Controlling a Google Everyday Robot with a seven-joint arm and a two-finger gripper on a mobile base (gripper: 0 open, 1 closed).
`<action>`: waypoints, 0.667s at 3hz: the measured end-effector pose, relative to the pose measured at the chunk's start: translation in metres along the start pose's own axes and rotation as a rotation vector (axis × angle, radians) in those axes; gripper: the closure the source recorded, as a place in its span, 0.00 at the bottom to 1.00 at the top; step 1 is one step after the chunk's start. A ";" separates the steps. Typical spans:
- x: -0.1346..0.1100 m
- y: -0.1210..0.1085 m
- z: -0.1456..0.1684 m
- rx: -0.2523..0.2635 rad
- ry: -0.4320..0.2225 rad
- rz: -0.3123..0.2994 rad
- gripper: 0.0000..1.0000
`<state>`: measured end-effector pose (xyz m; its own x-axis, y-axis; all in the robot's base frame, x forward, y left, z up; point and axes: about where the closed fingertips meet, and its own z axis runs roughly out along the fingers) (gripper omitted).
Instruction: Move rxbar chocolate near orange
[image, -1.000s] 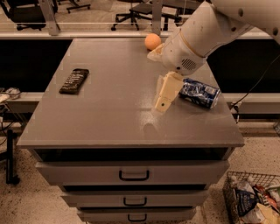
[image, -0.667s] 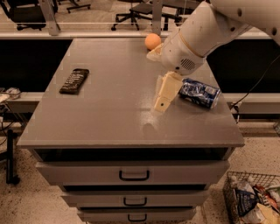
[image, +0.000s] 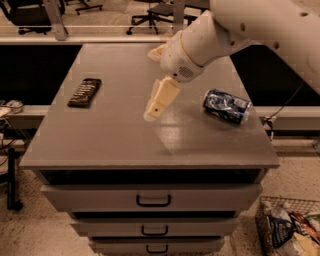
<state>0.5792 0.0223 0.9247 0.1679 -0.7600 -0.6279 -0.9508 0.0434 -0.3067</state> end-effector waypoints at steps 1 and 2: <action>-0.022 -0.042 0.049 0.044 -0.075 0.011 0.00; -0.030 -0.074 0.095 0.054 -0.106 0.063 0.00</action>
Offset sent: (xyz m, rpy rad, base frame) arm 0.1509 0.1259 -0.0560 0.1885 0.0681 -0.1296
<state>0.6697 0.1039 0.8981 0.1373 -0.6817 -0.7187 -0.9455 0.1262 -0.3003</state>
